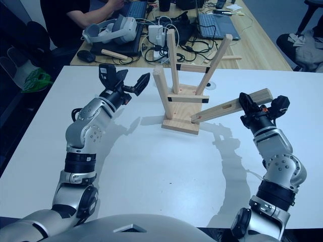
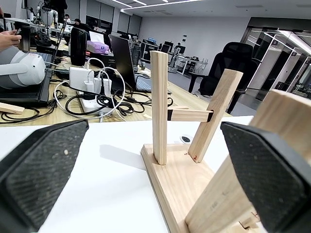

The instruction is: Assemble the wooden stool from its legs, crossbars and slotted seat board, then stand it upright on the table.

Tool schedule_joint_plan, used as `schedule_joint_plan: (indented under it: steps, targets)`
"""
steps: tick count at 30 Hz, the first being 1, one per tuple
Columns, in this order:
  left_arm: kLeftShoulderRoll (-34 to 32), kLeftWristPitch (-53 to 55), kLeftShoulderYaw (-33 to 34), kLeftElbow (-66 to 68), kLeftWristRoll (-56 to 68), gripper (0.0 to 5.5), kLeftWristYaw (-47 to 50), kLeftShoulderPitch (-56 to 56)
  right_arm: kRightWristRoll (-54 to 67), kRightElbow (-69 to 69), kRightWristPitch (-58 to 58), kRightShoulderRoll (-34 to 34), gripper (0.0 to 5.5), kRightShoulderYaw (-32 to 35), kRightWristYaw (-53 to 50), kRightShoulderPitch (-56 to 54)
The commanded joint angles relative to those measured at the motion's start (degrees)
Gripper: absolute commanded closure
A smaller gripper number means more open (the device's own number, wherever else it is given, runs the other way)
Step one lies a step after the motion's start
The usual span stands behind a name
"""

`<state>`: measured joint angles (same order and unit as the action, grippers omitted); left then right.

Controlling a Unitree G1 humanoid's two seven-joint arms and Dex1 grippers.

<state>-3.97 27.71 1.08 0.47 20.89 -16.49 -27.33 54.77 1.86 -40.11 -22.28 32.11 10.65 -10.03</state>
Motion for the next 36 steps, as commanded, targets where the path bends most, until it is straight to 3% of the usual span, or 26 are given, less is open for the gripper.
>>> schedule_joint_plan:
  steps: [1,13,18,23,36]
  targets:
    - [-0.1,-0.03,0.22,-0.58,-0.32,0.47,0.25,0.45,-6.8,-1.26,0.43,-3.85,4.5,-4.16,2.48,2.69]
    - [0.48,-1.2,0.41,0.01,-0.78,0.47,1.29,0.52,-18.84,-25.06,-7.06,-20.39,4.5,-14.0,4.85,-12.32]
    - [1.09,-2.09,0.13,0.65,-0.92,0.47,1.77,0.26,-23.24,-31.01,-5.54,-21.07,4.5,-22.17,9.29,-16.07]
    - [1.43,-2.62,0.12,1.12,-0.95,0.47,2.05,0.21,-26.67,-28.26,-1.47,-20.01,4.5,-28.74,13.73,-14.87]
    - [2.18,-3.07,-0.04,1.91,-1.43,0.47,2.04,-0.07,-26.41,-37.6,8.44,-22.43,4.47,-27.88,37.96,-15.64]
